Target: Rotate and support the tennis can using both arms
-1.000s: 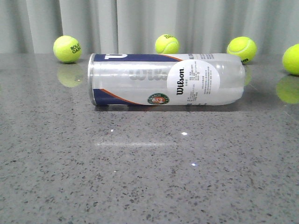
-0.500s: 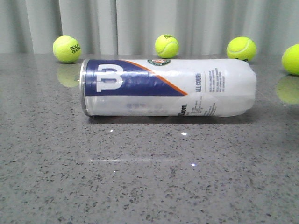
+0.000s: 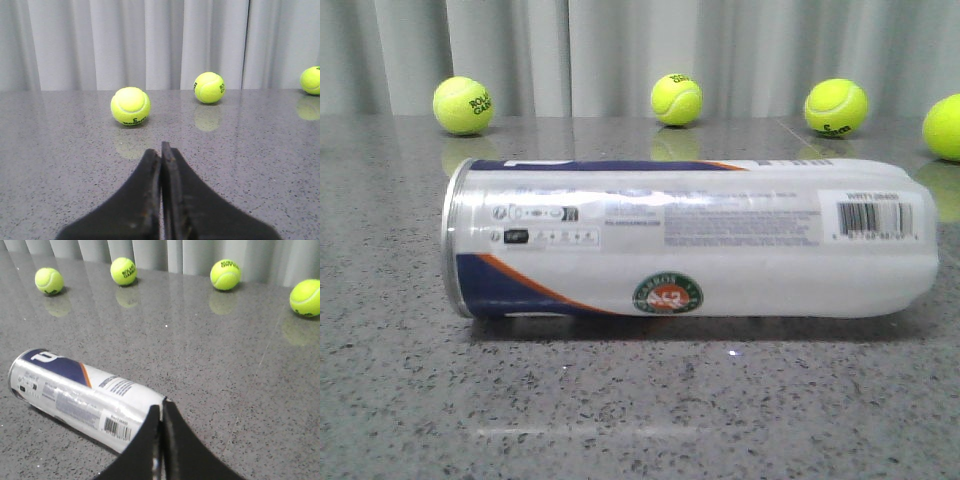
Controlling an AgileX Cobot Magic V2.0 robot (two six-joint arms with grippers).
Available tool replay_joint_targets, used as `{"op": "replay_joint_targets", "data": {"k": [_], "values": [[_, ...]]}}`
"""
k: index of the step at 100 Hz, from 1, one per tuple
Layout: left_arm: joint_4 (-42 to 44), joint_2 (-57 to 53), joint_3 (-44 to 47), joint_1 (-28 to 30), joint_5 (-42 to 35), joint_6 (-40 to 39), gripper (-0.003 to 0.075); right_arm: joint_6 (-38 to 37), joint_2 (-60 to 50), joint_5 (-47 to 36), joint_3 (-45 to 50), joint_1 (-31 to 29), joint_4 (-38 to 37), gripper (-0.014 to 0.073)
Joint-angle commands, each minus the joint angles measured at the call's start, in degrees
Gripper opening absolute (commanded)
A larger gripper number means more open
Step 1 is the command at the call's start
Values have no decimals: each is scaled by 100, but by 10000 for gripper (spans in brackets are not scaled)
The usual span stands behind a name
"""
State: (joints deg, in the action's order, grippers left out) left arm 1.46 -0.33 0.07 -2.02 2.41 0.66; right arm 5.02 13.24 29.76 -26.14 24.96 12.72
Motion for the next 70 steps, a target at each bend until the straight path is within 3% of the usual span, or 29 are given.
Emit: {"op": "replay_joint_targets", "data": {"k": [1, 26, 57, 70], "values": [[-28, -174, 66, -1, -446, -66, -19, 5, -359, -227, -105, -32, -27, -70], [9, 331, -846, -1, 450, -66, -19, 5, -550, -160, -105, -32, -27, -70], [9, 1918, -2742, -1, 3069, -32, -19, 5, -550, -160, -105, -32, -27, -70], [-43, 2704, -3325, -1, 3777, -32, -17, 5, -550, -160, -105, -32, -27, -70]]}}
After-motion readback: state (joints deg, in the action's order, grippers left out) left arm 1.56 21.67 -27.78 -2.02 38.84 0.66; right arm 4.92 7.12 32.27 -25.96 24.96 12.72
